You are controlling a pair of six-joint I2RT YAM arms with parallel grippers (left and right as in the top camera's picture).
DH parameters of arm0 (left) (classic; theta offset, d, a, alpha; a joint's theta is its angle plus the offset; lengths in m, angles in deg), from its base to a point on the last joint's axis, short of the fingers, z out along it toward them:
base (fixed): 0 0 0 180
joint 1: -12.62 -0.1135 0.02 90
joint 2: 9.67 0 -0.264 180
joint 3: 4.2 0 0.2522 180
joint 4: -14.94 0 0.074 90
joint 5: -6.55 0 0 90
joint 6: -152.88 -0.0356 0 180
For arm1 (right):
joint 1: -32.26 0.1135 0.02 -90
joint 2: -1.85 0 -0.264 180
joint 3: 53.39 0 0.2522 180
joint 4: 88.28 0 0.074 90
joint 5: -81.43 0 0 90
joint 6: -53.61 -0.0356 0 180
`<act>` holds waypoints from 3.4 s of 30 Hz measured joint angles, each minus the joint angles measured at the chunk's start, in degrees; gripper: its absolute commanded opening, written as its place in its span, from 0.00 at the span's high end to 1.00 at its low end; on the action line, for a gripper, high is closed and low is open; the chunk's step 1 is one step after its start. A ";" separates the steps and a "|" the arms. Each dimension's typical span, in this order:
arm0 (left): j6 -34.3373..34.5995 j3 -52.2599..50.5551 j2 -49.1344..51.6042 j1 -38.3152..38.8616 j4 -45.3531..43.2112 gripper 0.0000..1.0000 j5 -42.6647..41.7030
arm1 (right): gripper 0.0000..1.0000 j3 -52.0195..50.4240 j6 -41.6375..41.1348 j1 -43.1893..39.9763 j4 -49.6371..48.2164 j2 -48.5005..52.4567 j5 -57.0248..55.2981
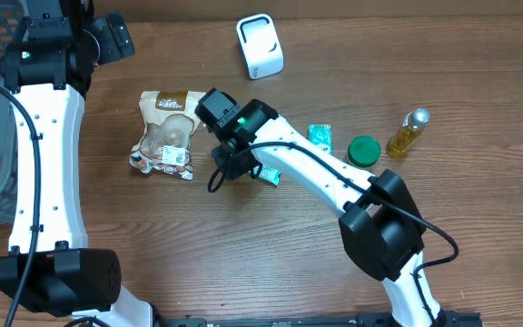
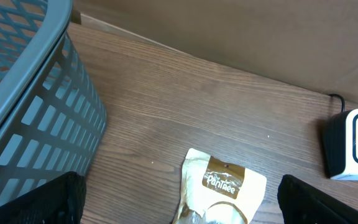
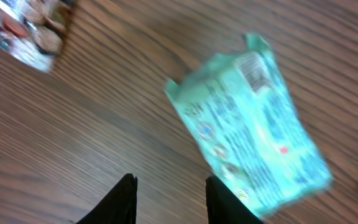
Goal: Scan the item barcode
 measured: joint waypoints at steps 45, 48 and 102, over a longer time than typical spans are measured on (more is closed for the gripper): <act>0.00 0.00 0.00 0.00 0.00 0.00 0.00 | 0.56 -6.25 6.99 -1.64 -1.51 -3.87 -3.96; 0.00 0.00 0.00 0.00 0.00 0.00 0.00 | 0.55 -7.69 7.98 -1.64 -0.94 -3.85 -7.58; 0.00 0.00 0.00 0.00 0.00 0.00 0.00 | 0.96 -25.62 17.40 -1.64 -19.89 -7.13 -8.15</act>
